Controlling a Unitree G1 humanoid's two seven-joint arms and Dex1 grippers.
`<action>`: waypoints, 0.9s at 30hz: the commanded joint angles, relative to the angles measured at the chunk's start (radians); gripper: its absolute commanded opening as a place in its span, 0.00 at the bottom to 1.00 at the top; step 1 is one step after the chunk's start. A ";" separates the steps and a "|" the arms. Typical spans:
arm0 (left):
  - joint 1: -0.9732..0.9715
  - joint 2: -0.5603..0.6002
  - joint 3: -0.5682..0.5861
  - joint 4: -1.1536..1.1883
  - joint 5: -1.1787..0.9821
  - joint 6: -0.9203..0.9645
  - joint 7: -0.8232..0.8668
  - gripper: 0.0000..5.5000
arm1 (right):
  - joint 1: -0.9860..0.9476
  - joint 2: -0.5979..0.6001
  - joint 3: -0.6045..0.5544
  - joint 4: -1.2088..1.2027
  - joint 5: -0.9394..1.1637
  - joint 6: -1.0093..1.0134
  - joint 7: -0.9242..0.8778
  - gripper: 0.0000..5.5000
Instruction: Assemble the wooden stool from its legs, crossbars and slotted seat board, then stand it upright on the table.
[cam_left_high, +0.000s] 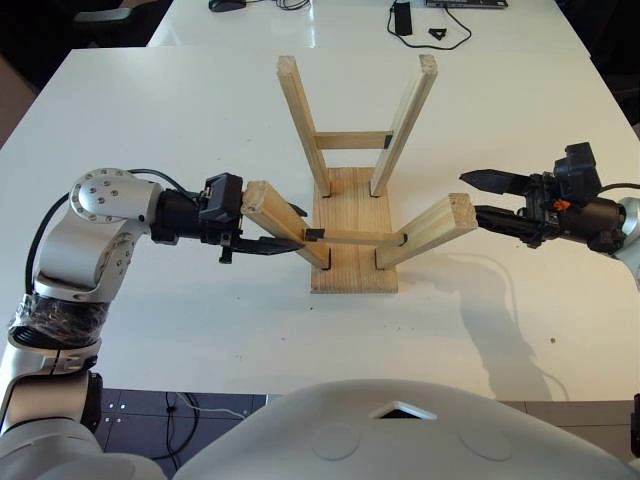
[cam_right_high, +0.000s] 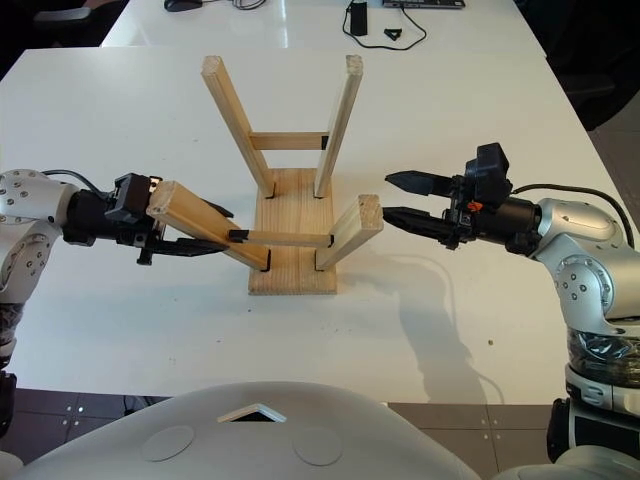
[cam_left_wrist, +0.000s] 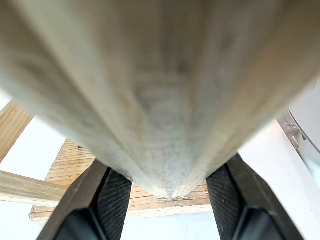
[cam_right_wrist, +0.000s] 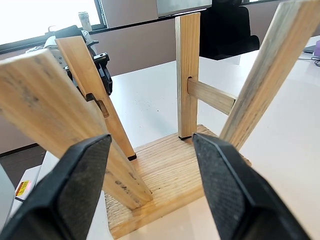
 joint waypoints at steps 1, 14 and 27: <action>0.014 0.032 -0.056 0.009 0.081 0.053 0.009 0.37 | 0.009 0.004 0.011 -0.018 -0.019 -0.016 -0.007 0.54; 0.068 0.034 0.000 -0.103 0.065 0.021 0.097 0.37 | 0.024 0.021 -0.001 -0.042 -0.028 -0.034 -0.056 0.54; 0.157 -0.012 -0.034 -0.130 0.111 0.047 0.237 0.37 | -0.128 0.090 -0.037 -0.010 -0.068 -0.061 -0.283 0.54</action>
